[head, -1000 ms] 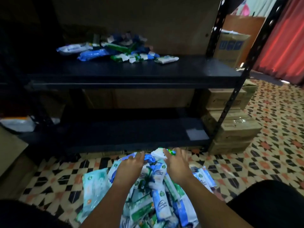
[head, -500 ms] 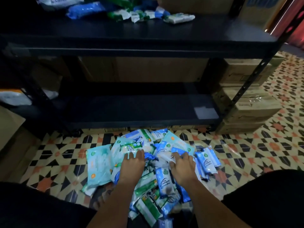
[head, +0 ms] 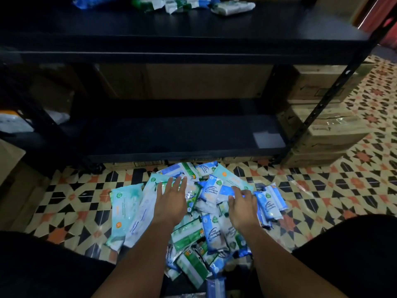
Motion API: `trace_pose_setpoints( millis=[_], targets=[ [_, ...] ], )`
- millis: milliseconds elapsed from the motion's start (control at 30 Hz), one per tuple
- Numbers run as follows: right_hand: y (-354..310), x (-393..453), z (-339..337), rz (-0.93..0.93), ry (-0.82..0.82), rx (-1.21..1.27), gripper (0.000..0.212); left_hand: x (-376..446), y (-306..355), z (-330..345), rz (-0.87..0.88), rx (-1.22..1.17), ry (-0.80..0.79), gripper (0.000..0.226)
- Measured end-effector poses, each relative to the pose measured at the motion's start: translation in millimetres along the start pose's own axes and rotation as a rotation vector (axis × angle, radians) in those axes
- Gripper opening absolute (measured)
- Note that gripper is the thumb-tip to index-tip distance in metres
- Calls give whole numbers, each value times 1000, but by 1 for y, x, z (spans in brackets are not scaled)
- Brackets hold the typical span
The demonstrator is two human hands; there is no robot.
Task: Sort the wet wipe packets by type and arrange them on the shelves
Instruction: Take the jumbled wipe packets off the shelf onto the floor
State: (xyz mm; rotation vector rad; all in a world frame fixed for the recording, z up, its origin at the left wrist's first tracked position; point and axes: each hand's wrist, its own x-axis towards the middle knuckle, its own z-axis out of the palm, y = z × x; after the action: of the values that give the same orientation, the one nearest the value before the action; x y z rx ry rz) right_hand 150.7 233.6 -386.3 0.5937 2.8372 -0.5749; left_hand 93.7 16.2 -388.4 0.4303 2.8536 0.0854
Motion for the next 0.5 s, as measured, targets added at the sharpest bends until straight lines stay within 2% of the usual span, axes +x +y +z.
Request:
trace_pose_setpoints(
  millis=[133, 267, 433, 500],
  targets=[
    [-15, 12, -19, -66, 75, 25, 42, 12, -8, -17, -3, 43, 161, 60],
    [-37, 27, -52, -162, 185, 69, 37, 28, -5, -50, 46, 67, 358, 38],
    [-74, 55, -121, -304, 484, 90, 29, 53, 0, -130, 188, 53, 725, 18],
    [-91, 67, -154, -357, 603, 89, 26, 63, 4, -171, 219, 44, 838, 22]
  ],
)
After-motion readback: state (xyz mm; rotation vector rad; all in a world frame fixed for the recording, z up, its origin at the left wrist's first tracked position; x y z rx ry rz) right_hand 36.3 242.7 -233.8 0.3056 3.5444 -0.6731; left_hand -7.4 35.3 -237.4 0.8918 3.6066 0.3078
